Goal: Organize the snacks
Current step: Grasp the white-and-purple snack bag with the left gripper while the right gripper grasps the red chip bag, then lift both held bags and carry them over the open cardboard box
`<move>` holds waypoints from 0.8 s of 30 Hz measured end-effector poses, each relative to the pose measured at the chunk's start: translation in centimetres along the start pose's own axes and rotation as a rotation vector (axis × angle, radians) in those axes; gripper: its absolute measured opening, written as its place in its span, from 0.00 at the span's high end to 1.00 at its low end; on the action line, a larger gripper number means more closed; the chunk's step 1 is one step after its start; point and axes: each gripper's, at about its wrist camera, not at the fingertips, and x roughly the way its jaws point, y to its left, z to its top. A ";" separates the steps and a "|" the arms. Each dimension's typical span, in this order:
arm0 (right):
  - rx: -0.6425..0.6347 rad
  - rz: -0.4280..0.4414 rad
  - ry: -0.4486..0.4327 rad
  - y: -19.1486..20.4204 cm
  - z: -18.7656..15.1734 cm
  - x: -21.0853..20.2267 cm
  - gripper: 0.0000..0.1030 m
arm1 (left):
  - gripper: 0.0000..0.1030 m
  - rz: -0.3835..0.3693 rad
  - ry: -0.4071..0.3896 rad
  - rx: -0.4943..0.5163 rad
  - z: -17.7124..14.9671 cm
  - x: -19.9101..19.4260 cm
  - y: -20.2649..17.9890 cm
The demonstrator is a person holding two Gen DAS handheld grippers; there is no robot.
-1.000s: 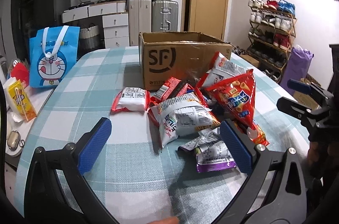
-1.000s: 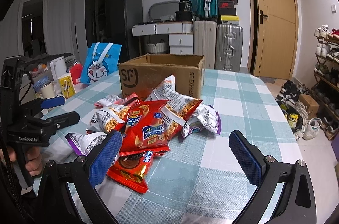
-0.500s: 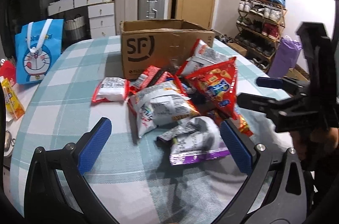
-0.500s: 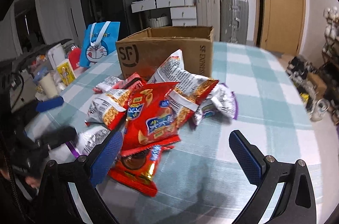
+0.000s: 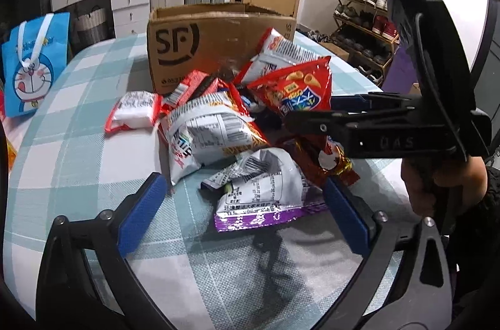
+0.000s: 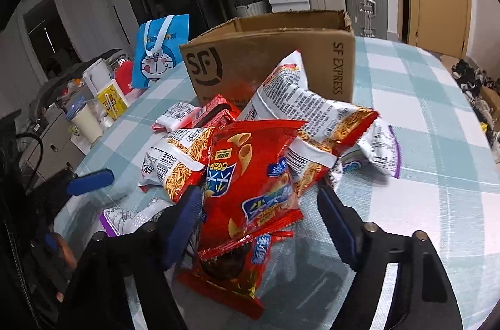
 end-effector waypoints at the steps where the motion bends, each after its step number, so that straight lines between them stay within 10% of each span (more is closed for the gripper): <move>1: 0.002 0.003 0.003 0.0 0.0 0.2 0.30 | 0.06 -0.006 0.015 -0.007 0.0 0.4 0.0; 9: 0.033 0.052 -0.003 -0.5 -0.4 0.1 0.49 | 0.27 -0.118 0.055 -0.108 -0.1 1.8 0.7; 12: 0.031 0.050 -0.022 -0.6 -0.8 -0.7 0.49 | 0.44 -0.135 0.040 -0.102 0.0 1.6 0.5; 24: 0.018 0.062 -0.075 -1.0 -2.0 -3.7 0.50 | 0.62 -0.153 0.016 -0.088 -0.3 -0.3 0.4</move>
